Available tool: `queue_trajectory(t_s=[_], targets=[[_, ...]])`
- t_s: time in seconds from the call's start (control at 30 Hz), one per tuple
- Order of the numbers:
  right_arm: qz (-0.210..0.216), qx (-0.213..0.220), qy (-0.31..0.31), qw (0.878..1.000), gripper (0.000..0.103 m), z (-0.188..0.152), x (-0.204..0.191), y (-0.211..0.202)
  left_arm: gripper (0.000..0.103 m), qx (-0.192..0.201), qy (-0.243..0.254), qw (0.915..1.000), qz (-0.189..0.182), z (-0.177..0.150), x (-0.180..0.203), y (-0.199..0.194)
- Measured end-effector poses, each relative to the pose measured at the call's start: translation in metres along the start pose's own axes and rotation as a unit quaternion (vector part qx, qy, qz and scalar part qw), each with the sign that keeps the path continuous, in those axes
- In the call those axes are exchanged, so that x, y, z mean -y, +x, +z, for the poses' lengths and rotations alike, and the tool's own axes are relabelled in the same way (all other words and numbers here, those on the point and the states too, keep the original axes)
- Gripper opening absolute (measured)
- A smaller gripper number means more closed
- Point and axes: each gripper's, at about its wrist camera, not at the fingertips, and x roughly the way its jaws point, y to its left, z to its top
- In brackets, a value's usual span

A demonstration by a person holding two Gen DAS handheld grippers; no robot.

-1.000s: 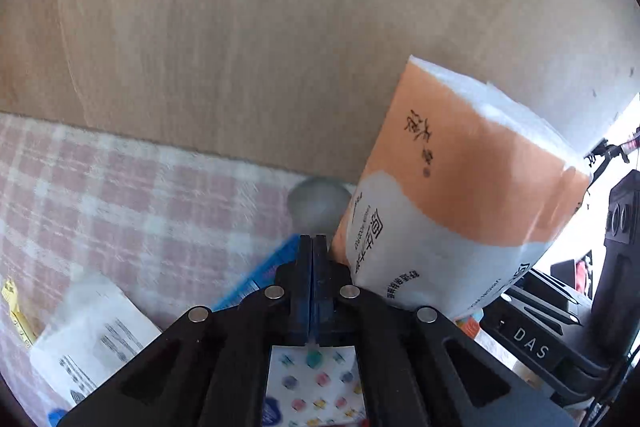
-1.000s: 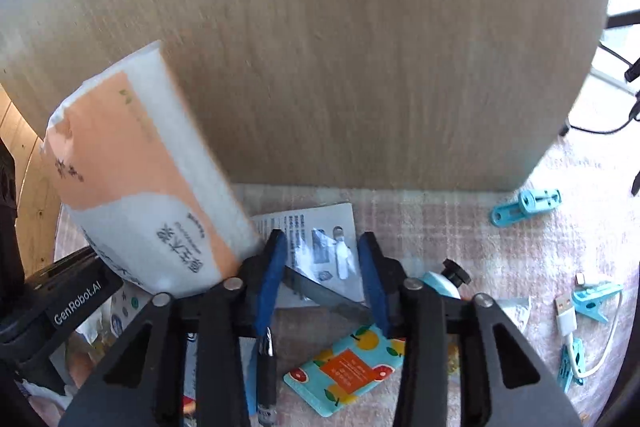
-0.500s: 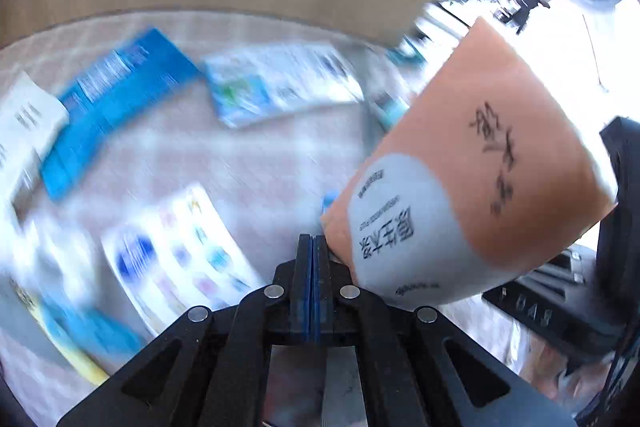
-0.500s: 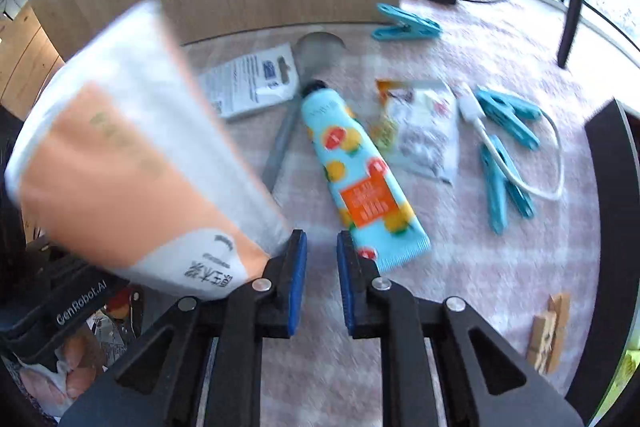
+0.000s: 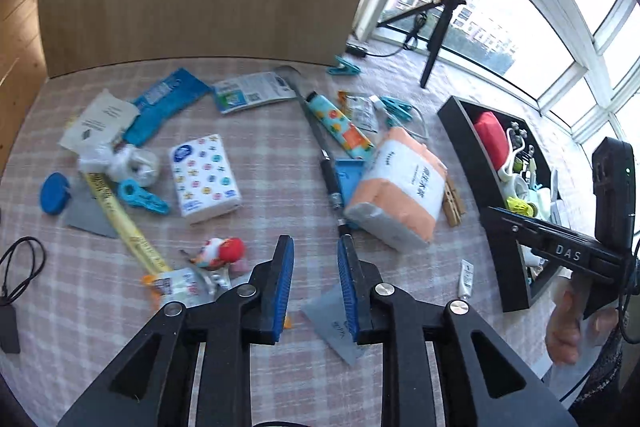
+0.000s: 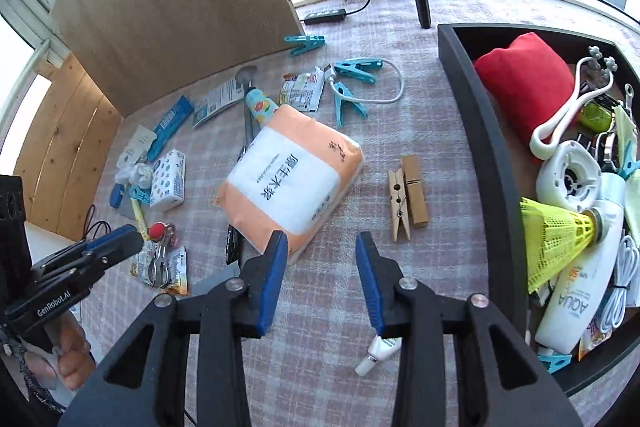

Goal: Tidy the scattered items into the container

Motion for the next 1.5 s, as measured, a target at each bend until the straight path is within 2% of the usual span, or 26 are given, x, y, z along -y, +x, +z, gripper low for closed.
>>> queue_trajectory(t_s=[0.07, 0.13, 0.2, 0.27, 0.33, 0.43, 0.47, 0.5, 0.53, 0.6, 0.67, 0.83, 0.9, 1.0, 1.13, 1.27, 1.5], targets=[[0.006, 0.007, -0.004, 1.000, 0.040, -0.005, 0.000, -0.001, 0.026, -0.003, -0.021, 0.9997, -0.012, 0.001, -0.004, 0.008], [-0.003, 0.016, -0.005, 1.000, 0.049, -0.006, 0.003, 0.000, 0.027, 0.002, -0.027, 0.9996, -0.001, -0.004, -0.005, 0.014], [-0.026, 0.025, -0.011, 0.999, 0.049, -0.012, 0.003, -0.006, 0.027, 0.010, -0.022, 0.9997, 0.007, 0.002, -0.005, 0.013], [-0.036, 0.030, -0.017, 0.999, 0.049, -0.019, 0.002, -0.011, 0.028, 0.012, -0.015, 0.9998, -0.005, 0.008, -0.004, 0.011], [-0.039, 0.034, -0.012, 0.999, 0.049, -0.025, 0.003, -0.014, 0.029, 0.024, -0.007, 0.9997, 0.006, 0.015, -0.003, 0.013], [-0.039, 0.039, 0.008, 0.998, 0.049, -0.033, 0.005, -0.019, 0.030, 0.020, -0.008, 0.9997, 0.011, 0.029, -0.014, 0.006], [-0.031, 0.035, 0.008, 0.999, 0.049, -0.036, 0.005, -0.019, 0.034, 0.022, -0.010, 0.9997, 0.007, 0.030, -0.019, 0.002], [-0.027, 0.028, 0.002, 0.999, 0.049, -0.039, 0.002, -0.017, 0.041, 0.023, -0.010, 0.9996, 0.012, 0.029, -0.026, -0.003], [-0.028, 0.021, -0.008, 0.999, 0.049, -0.043, -0.002, -0.014, 0.042, 0.025, -0.009, 0.9994, 0.021, 0.027, -0.032, -0.007], [-0.029, 0.010, -0.034, 0.999, 0.049, -0.050, -0.012, -0.008, 0.043, 0.019, -0.008, 0.9994, 0.026, 0.014, -0.044, -0.011], [-0.021, -0.007, -0.055, 0.998, 0.049, -0.055, -0.023, 0.002, 0.042, 0.002, -0.028, 0.9994, 0.021, -0.003, -0.057, -0.008], [-0.029, -0.030, -0.097, 0.994, 0.049, -0.062, -0.045, 0.029, 0.039, -0.043, -0.034, 0.9980, 0.031, -0.036, -0.063, 0.018], [-0.035, -0.036, -0.105, 0.993, 0.049, -0.065, -0.052, 0.037, 0.028, -0.052, -0.040, 0.9976, 0.021, -0.041, -0.061, 0.028], [-0.043, -0.042, -0.115, 0.992, 0.049, -0.070, -0.060, 0.048, 0.019, -0.058, -0.044, 0.9970, 0.024, -0.043, -0.057, 0.042], [-0.057, -0.040, -0.129, 0.989, 0.048, -0.074, -0.068, 0.052, 0.018, -0.079, -0.036, 0.9956, 0.037, -0.043, -0.053, 0.059], [-0.063, -0.040, -0.135, 0.988, 0.048, -0.075, -0.071, 0.056, 0.013, -0.096, -0.024, 0.9941, 0.044, -0.044, -0.051, 0.073], [-0.055, -0.058, -0.145, 0.986, 0.048, -0.072, -0.075, 0.071, 0.008, -0.102, -0.007, 0.9935, 0.051, -0.042, -0.051, 0.082]])
